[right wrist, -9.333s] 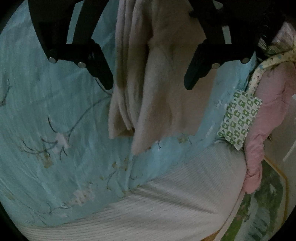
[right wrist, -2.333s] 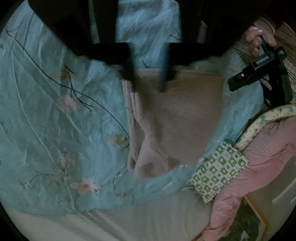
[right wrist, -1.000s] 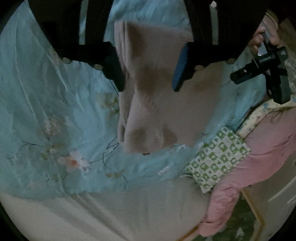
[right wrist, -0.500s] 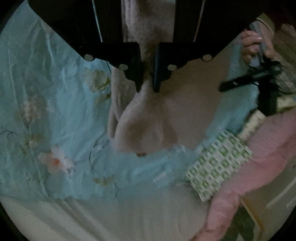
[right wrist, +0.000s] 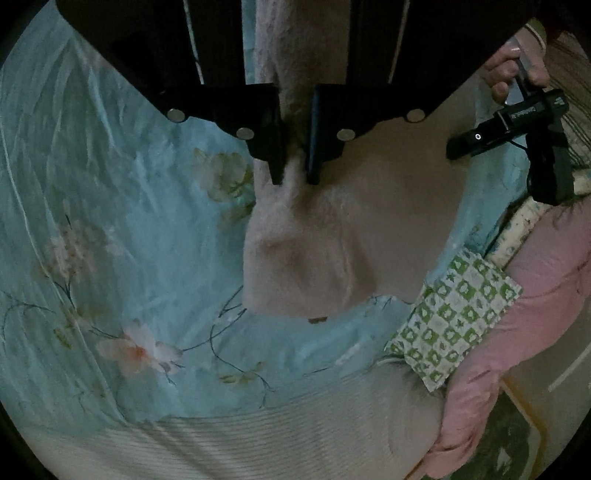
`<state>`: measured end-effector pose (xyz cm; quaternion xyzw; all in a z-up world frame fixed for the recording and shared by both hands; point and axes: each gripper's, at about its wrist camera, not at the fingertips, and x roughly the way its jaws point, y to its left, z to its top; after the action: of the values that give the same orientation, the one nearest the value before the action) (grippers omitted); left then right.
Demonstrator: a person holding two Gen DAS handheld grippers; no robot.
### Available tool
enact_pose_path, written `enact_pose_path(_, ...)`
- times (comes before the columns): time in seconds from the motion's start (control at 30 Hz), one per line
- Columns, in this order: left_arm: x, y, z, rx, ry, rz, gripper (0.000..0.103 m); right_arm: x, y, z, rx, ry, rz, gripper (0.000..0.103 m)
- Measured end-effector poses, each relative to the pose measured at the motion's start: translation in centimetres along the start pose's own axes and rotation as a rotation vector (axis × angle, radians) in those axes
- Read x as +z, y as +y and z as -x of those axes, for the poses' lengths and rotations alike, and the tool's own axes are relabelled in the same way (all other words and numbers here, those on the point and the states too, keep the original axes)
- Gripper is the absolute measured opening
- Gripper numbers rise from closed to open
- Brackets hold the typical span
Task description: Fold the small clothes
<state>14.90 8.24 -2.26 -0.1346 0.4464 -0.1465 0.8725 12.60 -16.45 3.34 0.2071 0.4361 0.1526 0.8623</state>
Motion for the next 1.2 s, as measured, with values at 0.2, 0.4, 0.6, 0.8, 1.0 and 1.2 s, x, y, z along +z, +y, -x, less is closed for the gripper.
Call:
enact_pose_path(0.2,4.5,0.7,0.2,-0.021,0.004,-0.002,0.079,0.5,0.6,3.5,-0.075,-0.082,-0.023,0.035)
enact_pose_path(0.4,11.5,3.7,-6.3,-0.115,0.104,0.099,0.077,-1.1,3.0,4.3,0.060,-0.090,0.006,0.035)
enact_pose_path(0.6,14.4,3.7,-9.4,-0.084,0.071,0.048,0.018,-2.5,4.0,2.4,0.096,-0.039,0.067,0.035)
enact_pose_path(0.8,15.8,5.9,-10.2,0.001,0.020,0.099,0.010,-1.4,2.1,1.0,0.105,-0.046,0.011,0.035)
enact_pose_path(1.0,15.1,5.0,-7.1,0.033,-0.014,0.047,0.010,-1.9,2.7,3.0,0.102,-0.069,-0.002,0.035)
enact_pose_path(1.2,10.0,2.6,0.9,-0.004,-0.085,-0.016,0.011,-3.7,2.4,5.7,0.095,-0.081,-0.010,0.035)
